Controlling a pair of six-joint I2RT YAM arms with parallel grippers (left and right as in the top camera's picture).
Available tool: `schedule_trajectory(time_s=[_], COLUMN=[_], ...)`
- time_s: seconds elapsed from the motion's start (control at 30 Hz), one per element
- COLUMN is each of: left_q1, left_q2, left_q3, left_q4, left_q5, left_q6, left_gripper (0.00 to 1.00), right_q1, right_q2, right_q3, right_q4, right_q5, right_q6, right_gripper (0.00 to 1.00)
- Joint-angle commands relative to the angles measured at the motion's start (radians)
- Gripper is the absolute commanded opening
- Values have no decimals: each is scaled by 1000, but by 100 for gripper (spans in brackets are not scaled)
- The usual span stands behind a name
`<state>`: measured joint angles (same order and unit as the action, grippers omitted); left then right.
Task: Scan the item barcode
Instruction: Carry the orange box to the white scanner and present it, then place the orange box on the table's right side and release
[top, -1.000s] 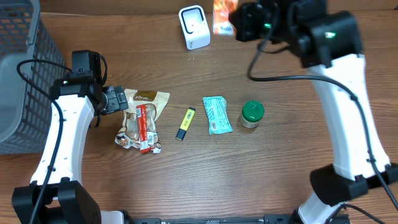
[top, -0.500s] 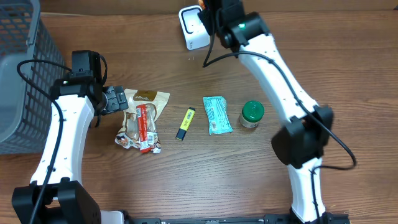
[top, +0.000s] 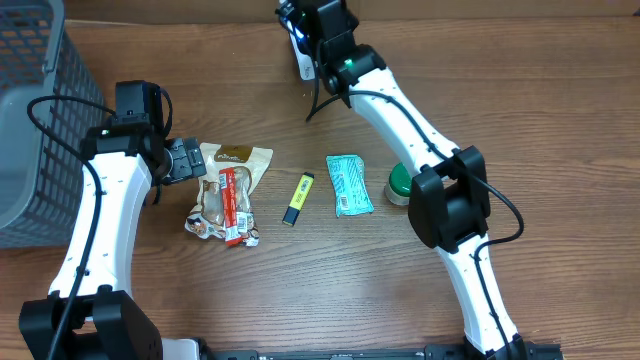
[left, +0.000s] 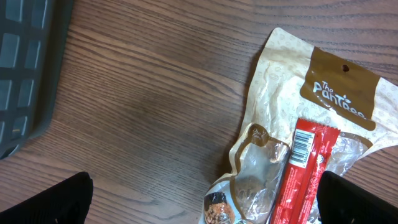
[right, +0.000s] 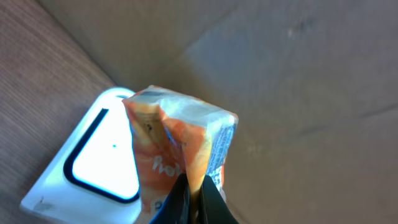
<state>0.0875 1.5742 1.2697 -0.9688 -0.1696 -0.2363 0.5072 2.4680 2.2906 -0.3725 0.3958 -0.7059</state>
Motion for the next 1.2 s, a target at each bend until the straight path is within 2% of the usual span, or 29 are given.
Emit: schedule_trajectory(time_s=[0.0,0.17,0.7,0.9,1.17], left_q1=[4,4,4,4,4], left_q2=[8,8,8,8,8], left_q3=[5,5,5,5,5], left_q4=[1,1,1,1,1], left_q5=[-10,-10,-10,-10,-10], left_q6=[-4,-4,-4,-4,-4], left_gripper=[100,100,100,100,100], right_q1=[10,11,11,8,2], right_q2=[28,67,61,-74,-336], right_q3=[19,18,13,13,13], right_q4=[35,45,58,40,-110], right_q5=[32,53,76,121,184], right_q6=[-76,-187,-161,-61,106], right_gripper=[4,4,4,4,4])
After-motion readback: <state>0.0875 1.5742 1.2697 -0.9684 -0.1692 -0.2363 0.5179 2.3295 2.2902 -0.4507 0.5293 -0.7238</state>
